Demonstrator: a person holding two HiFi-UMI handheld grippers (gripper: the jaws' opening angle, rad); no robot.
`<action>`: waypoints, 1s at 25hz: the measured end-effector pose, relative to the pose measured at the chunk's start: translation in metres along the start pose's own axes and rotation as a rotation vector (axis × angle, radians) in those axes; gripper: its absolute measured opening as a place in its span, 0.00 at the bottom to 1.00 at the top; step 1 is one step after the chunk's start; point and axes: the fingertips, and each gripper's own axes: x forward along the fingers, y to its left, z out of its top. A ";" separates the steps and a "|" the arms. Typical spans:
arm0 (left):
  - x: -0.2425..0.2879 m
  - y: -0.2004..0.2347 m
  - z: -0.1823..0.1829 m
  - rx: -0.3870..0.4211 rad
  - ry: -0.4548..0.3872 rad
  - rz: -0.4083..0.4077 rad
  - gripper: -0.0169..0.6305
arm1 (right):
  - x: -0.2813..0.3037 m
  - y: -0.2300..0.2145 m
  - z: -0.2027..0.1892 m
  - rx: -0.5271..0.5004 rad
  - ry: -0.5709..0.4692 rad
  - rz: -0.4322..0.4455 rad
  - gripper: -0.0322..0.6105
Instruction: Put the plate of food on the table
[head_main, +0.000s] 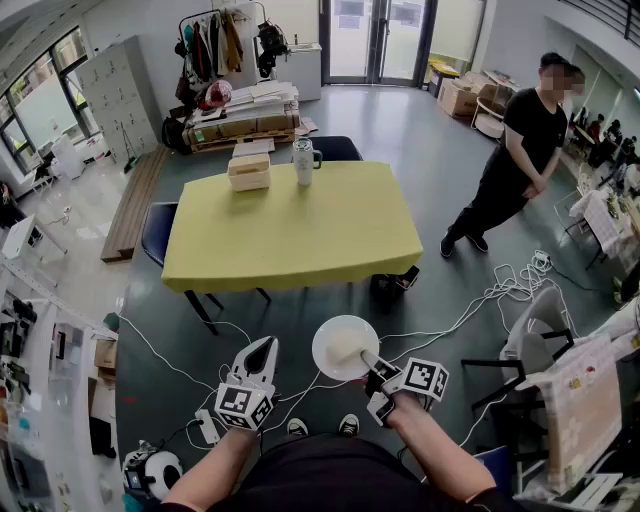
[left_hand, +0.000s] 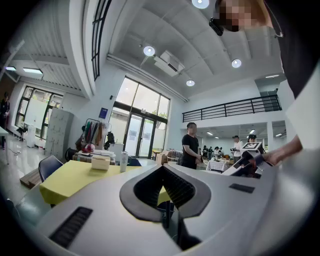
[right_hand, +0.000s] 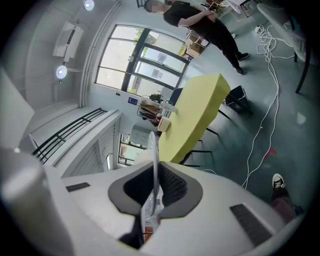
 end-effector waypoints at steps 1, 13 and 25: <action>0.000 0.002 0.001 -0.002 0.001 0.002 0.04 | 0.000 0.001 0.000 0.000 0.000 -0.002 0.10; -0.009 0.010 -0.004 -0.015 0.006 0.002 0.04 | 0.004 0.006 -0.007 -0.007 -0.024 0.006 0.10; -0.020 0.029 -0.006 -0.035 0.006 -0.014 0.04 | 0.016 0.027 -0.010 0.034 -0.091 0.063 0.10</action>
